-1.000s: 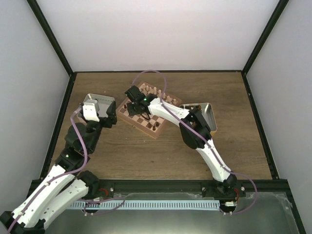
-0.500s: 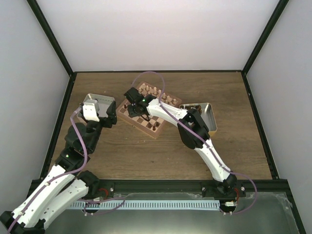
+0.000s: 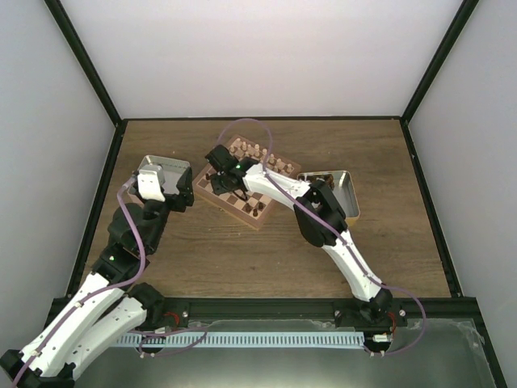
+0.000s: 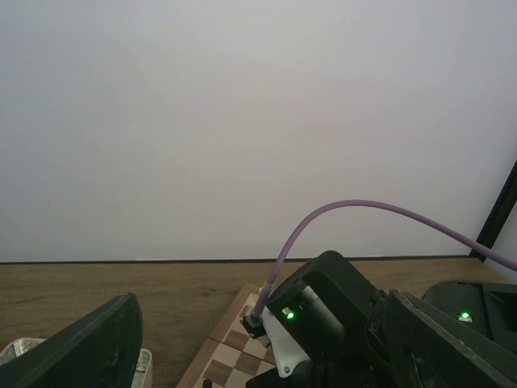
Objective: Set up the chess pieces on the board
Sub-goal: Place the chess piece on the chessboard, then pick up the chess piece from the storage box.
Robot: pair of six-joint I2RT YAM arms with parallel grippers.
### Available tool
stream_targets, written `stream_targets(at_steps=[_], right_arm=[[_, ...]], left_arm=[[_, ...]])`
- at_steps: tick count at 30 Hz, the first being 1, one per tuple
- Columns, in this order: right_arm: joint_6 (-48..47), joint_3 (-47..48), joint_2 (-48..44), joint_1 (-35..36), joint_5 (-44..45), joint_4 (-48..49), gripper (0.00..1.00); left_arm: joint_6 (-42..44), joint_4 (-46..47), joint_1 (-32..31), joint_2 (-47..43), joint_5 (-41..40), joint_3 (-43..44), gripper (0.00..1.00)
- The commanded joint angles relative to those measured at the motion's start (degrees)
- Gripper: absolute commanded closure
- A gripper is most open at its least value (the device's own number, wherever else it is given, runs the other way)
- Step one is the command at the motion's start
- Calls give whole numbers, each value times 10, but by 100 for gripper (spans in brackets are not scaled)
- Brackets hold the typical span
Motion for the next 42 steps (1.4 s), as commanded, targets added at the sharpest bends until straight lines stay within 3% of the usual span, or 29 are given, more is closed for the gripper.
stream_targets(at_steps=[1,12,24,28,34,42], right_arm=[[5,11,-51,4,11,19,63],[29,-77,-145,-14,22,38,63],[87,-413,-426,-139,89,101,66],[93,-513,-484,-206,68,118,68],[97,-606,-499,-283,-8,154,73],[204,-611,-447,-309,-22,213,72]], left_arm=[[-3,5,4,-1,0,-5,17],[-4,5,4,-3,1,-5,17],[-6,5,5,-5,6,-6,17],[-6,6,5,-1,9,-7,17],[-7,7,6,4,12,-6,17],[-7,11,5,8,22,-8,17]])
